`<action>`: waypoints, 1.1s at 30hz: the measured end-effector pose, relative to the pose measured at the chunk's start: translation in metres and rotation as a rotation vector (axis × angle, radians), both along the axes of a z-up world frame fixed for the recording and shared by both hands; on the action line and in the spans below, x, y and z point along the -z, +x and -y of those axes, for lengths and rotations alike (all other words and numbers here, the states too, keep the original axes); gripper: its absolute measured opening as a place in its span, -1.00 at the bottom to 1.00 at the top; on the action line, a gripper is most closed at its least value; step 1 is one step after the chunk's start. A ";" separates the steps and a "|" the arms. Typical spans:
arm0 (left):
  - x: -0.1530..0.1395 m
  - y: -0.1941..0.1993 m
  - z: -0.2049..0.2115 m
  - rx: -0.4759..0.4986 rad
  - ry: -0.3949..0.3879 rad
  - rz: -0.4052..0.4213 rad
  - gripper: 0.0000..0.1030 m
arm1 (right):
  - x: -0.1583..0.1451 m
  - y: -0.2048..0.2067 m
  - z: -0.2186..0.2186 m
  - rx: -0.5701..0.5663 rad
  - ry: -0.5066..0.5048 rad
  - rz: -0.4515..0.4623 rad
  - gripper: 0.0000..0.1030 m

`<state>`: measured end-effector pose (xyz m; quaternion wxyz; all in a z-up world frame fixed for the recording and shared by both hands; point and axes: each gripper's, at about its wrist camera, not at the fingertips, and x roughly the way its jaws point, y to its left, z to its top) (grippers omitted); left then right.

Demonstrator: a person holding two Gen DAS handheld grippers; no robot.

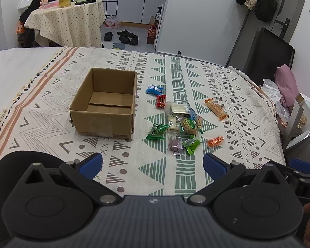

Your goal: Organize snacks

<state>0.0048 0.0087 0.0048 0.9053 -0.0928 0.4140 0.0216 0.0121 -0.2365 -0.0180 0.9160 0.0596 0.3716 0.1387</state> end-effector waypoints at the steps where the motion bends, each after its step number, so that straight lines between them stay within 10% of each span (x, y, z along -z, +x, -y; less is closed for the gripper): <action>1: 0.002 0.002 0.000 0.000 -0.004 -0.004 1.00 | 0.001 0.001 0.001 -0.001 0.002 -0.002 1.00; 16: 0.029 0.049 0.007 0.013 -0.067 -0.029 0.95 | 0.032 0.038 0.012 0.018 0.031 -0.065 0.96; 33: 0.082 0.114 0.028 0.004 -0.142 -0.115 0.61 | 0.075 0.088 0.029 0.063 0.148 -0.157 0.30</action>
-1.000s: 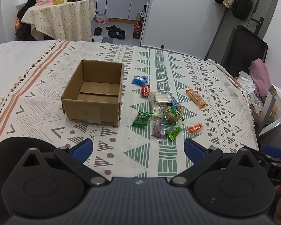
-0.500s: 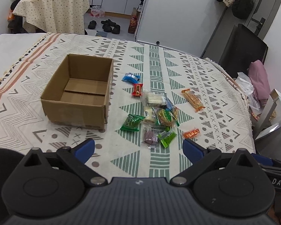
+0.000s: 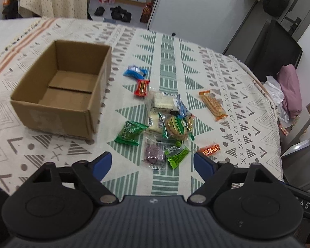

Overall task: Organize snacks
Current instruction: 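Grasp the purple candy with the left gripper while the right gripper grasps the orange snack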

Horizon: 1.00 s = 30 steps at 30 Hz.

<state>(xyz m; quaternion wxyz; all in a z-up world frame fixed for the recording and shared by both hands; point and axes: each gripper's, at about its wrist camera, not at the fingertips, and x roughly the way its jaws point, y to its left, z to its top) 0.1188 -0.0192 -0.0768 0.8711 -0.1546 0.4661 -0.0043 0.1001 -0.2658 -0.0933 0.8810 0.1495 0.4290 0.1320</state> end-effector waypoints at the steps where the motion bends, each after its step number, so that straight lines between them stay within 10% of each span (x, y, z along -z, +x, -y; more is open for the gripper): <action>1: 0.004 0.004 0.001 -0.001 -0.003 -0.010 0.56 | 0.003 0.003 0.001 0.004 0.004 -0.006 0.29; 30: 0.118 0.102 0.026 -0.044 0.020 -0.308 0.11 | 0.101 0.100 0.012 0.104 0.119 -0.234 -0.04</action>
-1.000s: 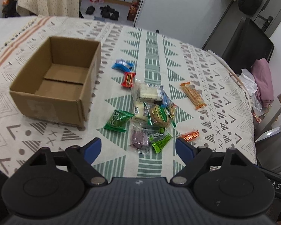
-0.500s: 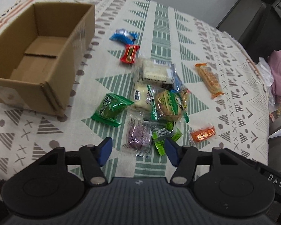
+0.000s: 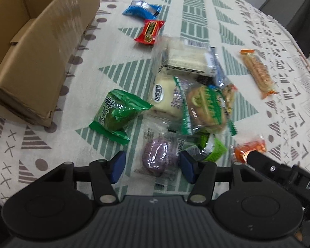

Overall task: Organize snacks
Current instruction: 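Grasp the purple candy with the left gripper while the right gripper grasps the orange snack, then carry the purple candy and orange snack over the cardboard box with both grippers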

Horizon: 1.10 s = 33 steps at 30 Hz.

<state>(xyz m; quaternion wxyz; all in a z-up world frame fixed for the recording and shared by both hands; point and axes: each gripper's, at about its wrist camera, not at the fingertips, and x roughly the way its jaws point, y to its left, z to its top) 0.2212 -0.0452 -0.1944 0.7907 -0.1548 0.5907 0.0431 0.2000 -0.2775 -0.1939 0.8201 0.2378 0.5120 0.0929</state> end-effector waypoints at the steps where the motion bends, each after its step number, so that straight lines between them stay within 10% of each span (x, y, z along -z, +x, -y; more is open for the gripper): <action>1: 0.001 0.002 0.001 -0.001 0.007 0.001 0.11 | 0.002 0.003 0.000 0.009 0.002 -0.007 -0.04; 7: 0.000 0.005 0.009 0.003 0.038 0.005 -0.30 | 0.010 0.019 -0.007 0.022 -0.031 -0.011 -0.08; 13: -0.002 0.005 0.012 -0.003 0.031 0.015 -0.36 | 0.017 0.019 -0.005 0.048 -0.070 0.001 -0.58; 33: -0.060 -0.033 0.006 -0.016 -0.045 0.170 -0.39 | -0.046 -0.022 -0.009 0.039 -0.074 0.139 -0.61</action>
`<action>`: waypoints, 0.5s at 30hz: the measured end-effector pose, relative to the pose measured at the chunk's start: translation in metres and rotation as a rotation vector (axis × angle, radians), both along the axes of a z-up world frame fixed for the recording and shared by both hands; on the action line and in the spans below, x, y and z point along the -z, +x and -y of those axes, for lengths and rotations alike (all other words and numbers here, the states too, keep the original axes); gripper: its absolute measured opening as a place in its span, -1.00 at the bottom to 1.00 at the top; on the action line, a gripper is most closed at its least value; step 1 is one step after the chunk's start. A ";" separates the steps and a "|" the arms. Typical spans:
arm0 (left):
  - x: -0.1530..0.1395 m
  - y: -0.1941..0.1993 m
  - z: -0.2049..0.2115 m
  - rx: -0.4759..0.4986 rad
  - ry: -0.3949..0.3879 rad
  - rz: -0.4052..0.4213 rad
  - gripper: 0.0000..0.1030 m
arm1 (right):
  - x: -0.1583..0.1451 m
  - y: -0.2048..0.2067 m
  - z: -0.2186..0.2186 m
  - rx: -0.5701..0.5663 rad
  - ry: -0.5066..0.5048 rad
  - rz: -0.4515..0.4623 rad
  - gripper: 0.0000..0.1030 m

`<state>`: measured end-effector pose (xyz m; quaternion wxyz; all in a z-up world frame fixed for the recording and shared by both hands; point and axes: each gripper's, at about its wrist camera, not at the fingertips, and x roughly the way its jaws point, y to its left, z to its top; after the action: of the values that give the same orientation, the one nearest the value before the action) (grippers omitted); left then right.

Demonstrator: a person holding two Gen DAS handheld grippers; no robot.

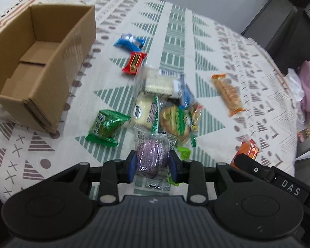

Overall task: Organize snacks
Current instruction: 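Carry the purple candy and orange snack over the cardboard box with both grippers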

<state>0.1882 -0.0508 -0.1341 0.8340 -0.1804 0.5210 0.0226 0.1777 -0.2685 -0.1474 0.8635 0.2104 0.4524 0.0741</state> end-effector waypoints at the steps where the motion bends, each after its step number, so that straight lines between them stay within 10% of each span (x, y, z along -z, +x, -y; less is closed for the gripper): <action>1: -0.004 -0.002 -0.001 -0.003 -0.001 0.011 -0.39 | -0.004 -0.002 -0.001 0.001 -0.001 0.010 -0.61; 15: -0.051 -0.025 -0.035 -0.047 -0.015 0.144 -0.39 | -0.049 -0.025 -0.026 -0.027 -0.029 0.111 -0.61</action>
<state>0.1631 -0.0158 -0.0830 0.8671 -0.1999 0.4557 0.0251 0.1528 -0.2424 -0.0989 0.8891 0.1871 0.4077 0.0908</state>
